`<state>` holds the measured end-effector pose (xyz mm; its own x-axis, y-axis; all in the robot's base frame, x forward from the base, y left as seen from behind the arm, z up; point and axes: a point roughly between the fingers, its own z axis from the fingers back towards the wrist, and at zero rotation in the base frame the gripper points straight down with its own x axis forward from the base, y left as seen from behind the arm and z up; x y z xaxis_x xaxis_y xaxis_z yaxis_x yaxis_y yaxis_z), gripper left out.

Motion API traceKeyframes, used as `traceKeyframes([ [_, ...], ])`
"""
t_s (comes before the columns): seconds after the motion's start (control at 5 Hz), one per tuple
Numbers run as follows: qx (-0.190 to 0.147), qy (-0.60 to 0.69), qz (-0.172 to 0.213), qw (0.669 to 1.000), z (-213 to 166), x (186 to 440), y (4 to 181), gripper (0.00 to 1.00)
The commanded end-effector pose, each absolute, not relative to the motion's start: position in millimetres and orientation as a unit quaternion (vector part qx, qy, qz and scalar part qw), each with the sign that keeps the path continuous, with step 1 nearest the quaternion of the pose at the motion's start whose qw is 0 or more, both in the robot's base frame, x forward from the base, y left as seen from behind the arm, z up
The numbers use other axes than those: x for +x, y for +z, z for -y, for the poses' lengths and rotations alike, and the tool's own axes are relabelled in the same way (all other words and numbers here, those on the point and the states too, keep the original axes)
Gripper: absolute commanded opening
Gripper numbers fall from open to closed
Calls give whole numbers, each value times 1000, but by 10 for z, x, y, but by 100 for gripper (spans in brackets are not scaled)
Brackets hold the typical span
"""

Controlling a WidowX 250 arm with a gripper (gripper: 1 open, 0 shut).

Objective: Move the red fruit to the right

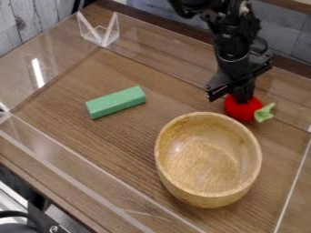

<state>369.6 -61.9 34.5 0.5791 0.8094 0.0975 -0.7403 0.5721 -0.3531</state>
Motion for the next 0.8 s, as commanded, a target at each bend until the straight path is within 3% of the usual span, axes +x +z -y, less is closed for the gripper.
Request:
traceKeyframes([
  [0.0,-142,431,132,881,666,3720,329,100],
  [0.6,-166,448,132,868,508,3646,667,100],
])
